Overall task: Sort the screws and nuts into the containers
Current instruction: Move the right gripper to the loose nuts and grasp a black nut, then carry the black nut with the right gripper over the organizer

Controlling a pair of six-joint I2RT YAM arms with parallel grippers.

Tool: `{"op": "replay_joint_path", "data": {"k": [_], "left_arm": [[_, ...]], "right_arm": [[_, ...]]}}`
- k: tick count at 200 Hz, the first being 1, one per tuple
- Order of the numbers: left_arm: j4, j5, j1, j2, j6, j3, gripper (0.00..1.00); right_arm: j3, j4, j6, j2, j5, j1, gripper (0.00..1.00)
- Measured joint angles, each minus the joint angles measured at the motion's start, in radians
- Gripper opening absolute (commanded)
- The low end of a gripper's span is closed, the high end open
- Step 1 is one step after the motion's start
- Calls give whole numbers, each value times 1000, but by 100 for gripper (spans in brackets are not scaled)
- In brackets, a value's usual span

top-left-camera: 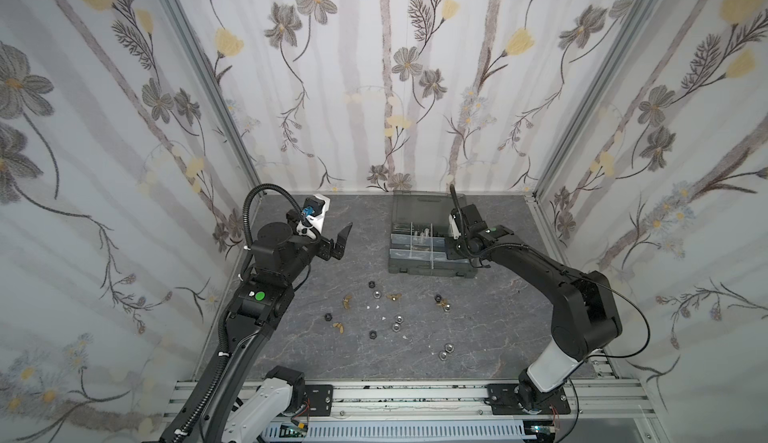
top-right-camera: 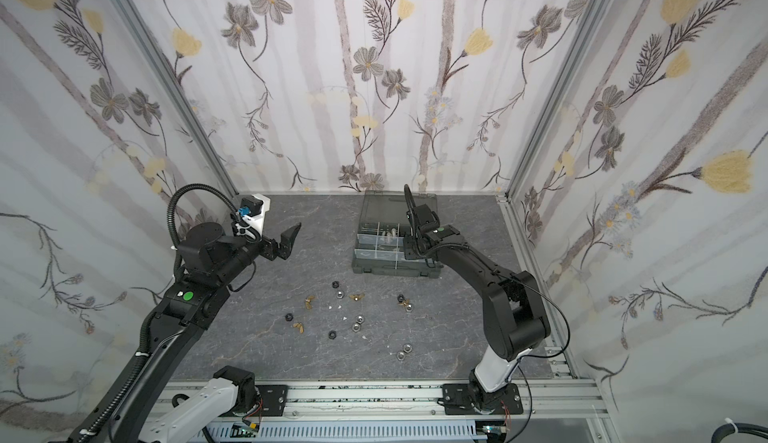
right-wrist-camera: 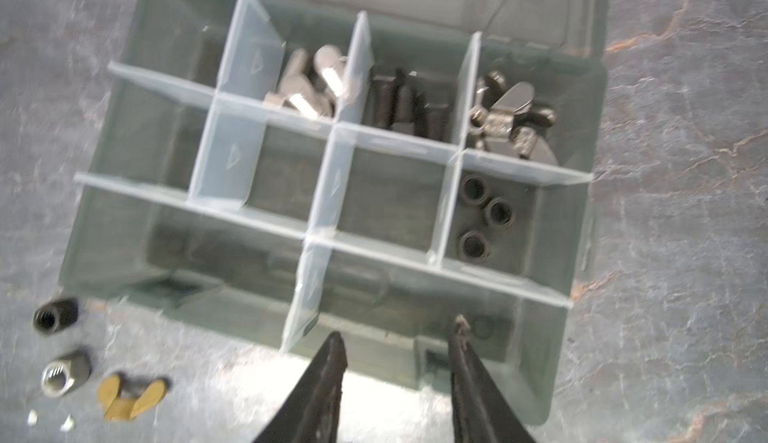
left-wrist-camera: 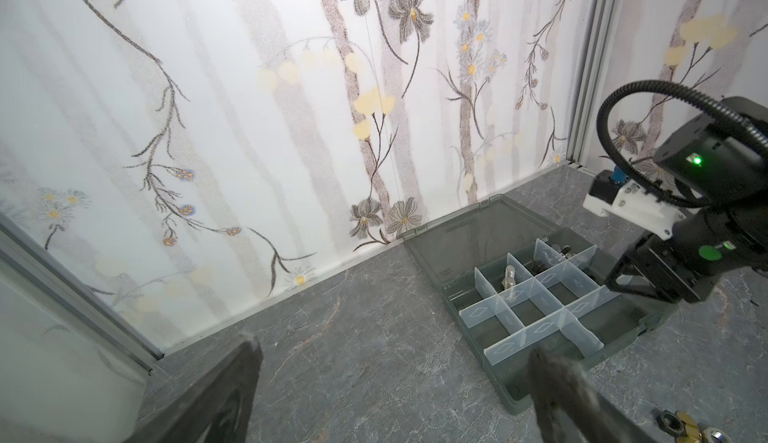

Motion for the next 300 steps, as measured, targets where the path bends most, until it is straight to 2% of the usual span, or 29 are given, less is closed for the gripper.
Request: {"op": "replay_joint_path", "data": {"k": [61, 166, 236, 300], "left_arm": [[10, 7, -9, -63, -13, -42, 100], [13, 30, -23, -82, -39, -61, 100], [10, 30, -23, -71, -39, -60, 100], [10, 34, -23, -58, -39, -49, 100]], "right_arm": [[-183, -68, 111, -129, -7, 116, 43], [-185, 14, 140, 61, -54, 203, 44], [-214, 32, 122, 90, -59, 208, 43], [-216, 41, 111, 107, -30, 208, 34]]}}
